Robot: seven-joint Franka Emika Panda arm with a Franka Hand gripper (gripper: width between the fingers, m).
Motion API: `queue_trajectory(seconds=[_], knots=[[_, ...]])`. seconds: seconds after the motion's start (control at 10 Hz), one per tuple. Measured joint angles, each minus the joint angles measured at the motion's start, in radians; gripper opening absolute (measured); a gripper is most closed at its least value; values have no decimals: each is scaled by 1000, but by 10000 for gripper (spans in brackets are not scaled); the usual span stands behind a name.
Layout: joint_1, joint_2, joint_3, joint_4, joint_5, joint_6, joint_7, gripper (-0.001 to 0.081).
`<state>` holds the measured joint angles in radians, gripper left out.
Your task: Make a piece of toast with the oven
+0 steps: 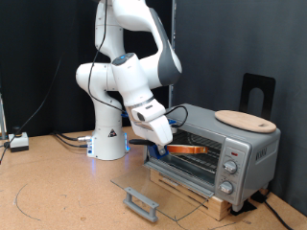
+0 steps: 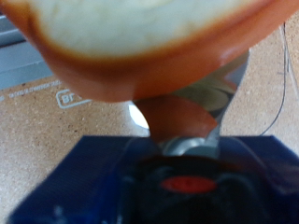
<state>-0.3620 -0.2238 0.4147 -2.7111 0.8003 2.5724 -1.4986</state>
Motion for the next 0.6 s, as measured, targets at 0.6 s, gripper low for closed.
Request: queue_trajectory(seconds=[0.6], knots=[[57,-26,76,-32,27,39,-19,397]])
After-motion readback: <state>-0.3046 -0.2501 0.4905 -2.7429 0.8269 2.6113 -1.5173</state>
